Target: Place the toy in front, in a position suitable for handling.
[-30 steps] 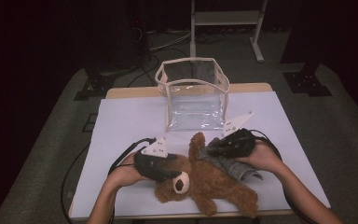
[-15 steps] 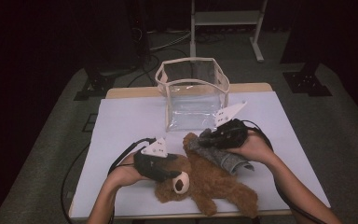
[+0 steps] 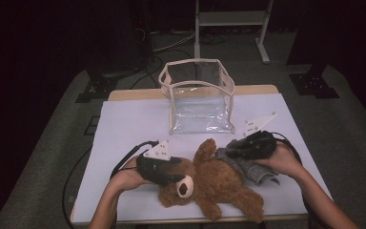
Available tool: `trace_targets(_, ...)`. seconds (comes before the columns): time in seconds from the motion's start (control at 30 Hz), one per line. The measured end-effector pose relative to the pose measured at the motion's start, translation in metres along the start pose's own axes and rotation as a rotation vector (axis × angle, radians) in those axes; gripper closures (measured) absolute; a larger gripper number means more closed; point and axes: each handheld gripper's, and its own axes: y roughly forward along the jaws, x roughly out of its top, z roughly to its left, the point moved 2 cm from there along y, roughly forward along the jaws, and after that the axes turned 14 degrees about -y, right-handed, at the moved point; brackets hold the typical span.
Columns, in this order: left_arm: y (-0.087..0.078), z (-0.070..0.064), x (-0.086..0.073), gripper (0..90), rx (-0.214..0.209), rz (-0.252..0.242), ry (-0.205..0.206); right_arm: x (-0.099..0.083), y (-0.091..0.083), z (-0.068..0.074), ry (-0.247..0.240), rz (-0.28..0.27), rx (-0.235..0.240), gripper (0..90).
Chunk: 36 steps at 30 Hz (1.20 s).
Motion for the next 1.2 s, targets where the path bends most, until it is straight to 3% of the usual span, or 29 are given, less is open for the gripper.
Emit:
trace_targets(0.2,0.000,0.000,0.000,42.4,-0.001,-0.001,-0.005,-0.030,-0.021,-0.010,0.080,-0.018,-0.040,82.0)
trace_targets(0.3,0.001,0.001,0.000,42.3,-0.003,-0.003,-0.008,-0.028,-0.024,-0.009,0.075,-0.031,-0.041,82.0)
trace_targets(0.47,0.001,0.001,0.000,42.2,-0.005,-0.007,-0.012,-0.003,-0.024,-0.001,0.017,-0.057,-0.023,82.0)
trace_targets(0.5,0.001,0.000,0.000,42.2,-0.005,-0.008,-0.014,0.008,-0.019,0.005,-0.016,-0.066,-0.003,82.0)
trace_targets(0.57,0.000,0.000,-0.001,42.2,-0.005,-0.008,-0.014,0.013,-0.013,0.009,-0.037,-0.050,0.011,82.0)
trace_targets(0.67,0.001,0.001,-0.001,42.0,0.002,-0.014,-0.014,0.010,-0.006,0.011,-0.037,-0.021,0.018,82.0)
trace_targets(0.77,0.002,0.002,0.000,41.8,0.007,-0.022,-0.015,0.003,-0.007,0.013,-0.003,-0.062,0.033,82.0)
trace_targets(0.9,0.005,0.004,0.002,42.2,0.020,-0.029,-0.024,0.016,-0.006,0.023,-0.044,-0.078,0.053,81.9)
trace_targets(0.93,0.006,0.004,0.003,42.4,0.028,-0.033,-0.025,0.032,0.002,0.030,-0.106,-0.057,0.059,81.9)
trace_targets(1.07,0.005,0.004,0.002,42.4,0.036,-0.036,-0.026,0.057,0.027,0.040,-0.166,-0.056,0.124,82.0)
trace_targets(1.17,0.002,0.004,0.002,42.3,0.038,-0.038,-0.023,0.062,0.039,0.046,-0.197,-0.030,0.136,82.0)
trace_targets(1.2,-0.002,0.003,0.002,42.3,0.045,-0.041,-0.022,0.057,0.044,0.045,-0.205,0.006,0.125,82.0)
